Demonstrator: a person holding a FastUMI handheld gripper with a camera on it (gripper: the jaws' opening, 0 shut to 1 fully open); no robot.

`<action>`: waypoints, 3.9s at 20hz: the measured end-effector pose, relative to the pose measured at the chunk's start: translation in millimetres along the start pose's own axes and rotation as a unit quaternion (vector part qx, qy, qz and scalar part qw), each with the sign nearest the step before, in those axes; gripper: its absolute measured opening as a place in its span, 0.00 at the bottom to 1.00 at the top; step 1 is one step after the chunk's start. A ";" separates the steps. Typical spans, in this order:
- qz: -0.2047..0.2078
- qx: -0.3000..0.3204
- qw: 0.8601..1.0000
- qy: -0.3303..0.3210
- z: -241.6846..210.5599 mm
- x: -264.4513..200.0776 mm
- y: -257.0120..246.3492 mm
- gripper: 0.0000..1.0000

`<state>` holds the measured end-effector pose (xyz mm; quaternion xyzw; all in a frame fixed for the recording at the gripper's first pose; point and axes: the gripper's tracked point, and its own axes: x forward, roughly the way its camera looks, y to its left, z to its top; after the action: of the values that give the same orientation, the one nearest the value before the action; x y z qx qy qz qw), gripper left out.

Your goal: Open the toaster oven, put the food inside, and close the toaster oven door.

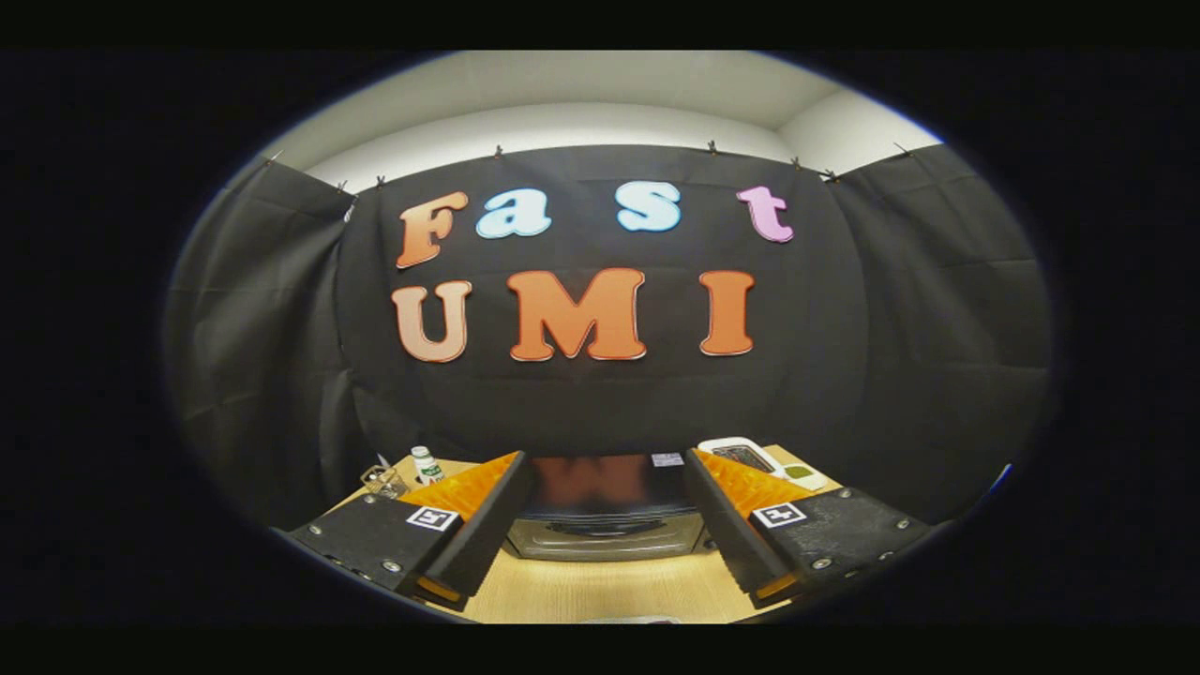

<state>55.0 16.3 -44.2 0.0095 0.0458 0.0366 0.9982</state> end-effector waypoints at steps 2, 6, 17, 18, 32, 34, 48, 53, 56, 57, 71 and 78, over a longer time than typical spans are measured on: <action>0.010 0.003 1.000 0.012 -7.8 17.5 4.7 0.98; 0.032 0.001 0.998 0.048 -33.8 51.5 14.5 0.98; 0.033 -0.031 0.989 0.143 -131.1 140.0 4.8 0.98; 0.033 -0.034 0.988 0.149 -137.4 142.5 3.7 0.99; 0.028 -0.030 0.980 0.196 -173.2 128.3 1.2 0.99; 0.023 -0.025 0.980 0.197 -174.7 120.0 2.3 0.99; 0.001 -0.013 0.980 0.198 -201.8 47.9 -2.7 0.99; -0.001 -0.015 0.977 0.213 -225.7 14.1 -4.8 0.98; -0.002 -0.016 0.974 0.226 -242.2 -1.2 -5.3 0.98; -0.002 -0.016 0.973 0.231 -248.1 -6.9 -6.3 0.98; 0.002 0.048 0.954 0.296 -337.7 -49.2 -8.2 0.98; -0.005 0.043 0.952 0.303 -355.7 -54.4 -8.4 0.99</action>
<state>-31.1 9.4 -393.5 0.0403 0.3479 0.0305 0.9362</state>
